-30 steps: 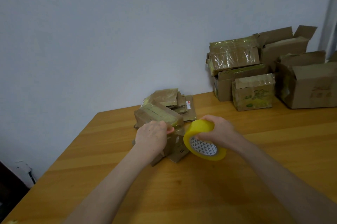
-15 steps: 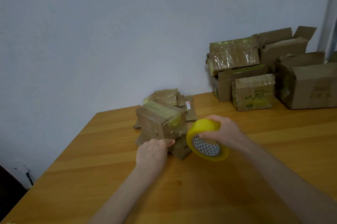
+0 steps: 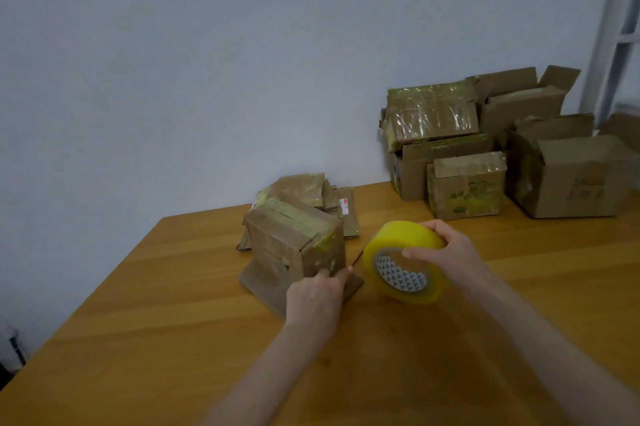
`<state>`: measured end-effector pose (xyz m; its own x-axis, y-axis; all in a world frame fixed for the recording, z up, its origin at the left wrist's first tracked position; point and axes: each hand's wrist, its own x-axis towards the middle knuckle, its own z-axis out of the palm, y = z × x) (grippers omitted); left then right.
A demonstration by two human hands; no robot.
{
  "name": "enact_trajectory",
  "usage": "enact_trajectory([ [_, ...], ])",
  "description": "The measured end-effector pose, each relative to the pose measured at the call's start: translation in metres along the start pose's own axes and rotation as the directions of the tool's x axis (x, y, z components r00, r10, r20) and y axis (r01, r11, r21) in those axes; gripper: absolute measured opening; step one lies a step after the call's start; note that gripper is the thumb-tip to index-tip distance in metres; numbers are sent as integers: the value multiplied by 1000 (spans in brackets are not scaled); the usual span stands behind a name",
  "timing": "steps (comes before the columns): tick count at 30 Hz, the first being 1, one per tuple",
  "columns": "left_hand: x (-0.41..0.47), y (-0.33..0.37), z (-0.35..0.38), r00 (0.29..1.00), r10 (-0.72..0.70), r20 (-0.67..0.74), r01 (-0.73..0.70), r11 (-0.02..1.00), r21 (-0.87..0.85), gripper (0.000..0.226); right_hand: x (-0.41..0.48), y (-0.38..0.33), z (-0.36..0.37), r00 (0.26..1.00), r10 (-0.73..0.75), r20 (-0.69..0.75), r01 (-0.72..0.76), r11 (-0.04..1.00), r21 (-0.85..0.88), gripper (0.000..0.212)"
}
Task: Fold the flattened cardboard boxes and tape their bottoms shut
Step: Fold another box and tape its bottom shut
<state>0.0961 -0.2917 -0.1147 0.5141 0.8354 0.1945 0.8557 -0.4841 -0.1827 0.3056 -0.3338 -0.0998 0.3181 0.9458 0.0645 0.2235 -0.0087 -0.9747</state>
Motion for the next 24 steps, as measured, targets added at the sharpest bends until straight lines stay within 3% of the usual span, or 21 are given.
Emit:
enact_trajectory([
  [4, 19, -15, -24, 983, 26, -179, -46, 993, -107, 20, 1, 5, -4, 1000, -7, -27, 10, 993, 121, 37],
  [7, 35, -21, -32, 934, -119, -337, -49, 892, -450, 21, -3, 4, -6, 998, -56, -8, 57, 980, 190, 40],
  [9, 49, -13, -39, 965, -195, -176, 19, 720, -694, 34, -7, 2, -8, 996, -94, 11, 89, 972, 219, 47],
  [12, 65, 6, -46, 980, -128, 154, 197, 486, -852, 49, -11, -2, -12, 990, -137, 18, 129, 960, 248, 52],
  [16, 75, 18, -50, 978, -191, 89, 152, 343, -927, 29, -16, -7, -22, 983, -184, -17, 184, 968, 171, 49],
  [18, 80, 26, -54, 980, -189, 67, 127, 326, -937, 20, -16, -4, -28, 981, -186, -45, 191, 969, 155, 45],
  [22, 87, 47, -61, 993, -118, 30, 87, 520, -849, 23, -17, 6, -42, 978, -185, -95, 197, 970, 141, 42],
  [24, 88, 54, -65, 993, -103, 53, 98, 499, -861, 19, -19, 11, -49, 976, -180, -122, 198, 968, 153, 42],
])
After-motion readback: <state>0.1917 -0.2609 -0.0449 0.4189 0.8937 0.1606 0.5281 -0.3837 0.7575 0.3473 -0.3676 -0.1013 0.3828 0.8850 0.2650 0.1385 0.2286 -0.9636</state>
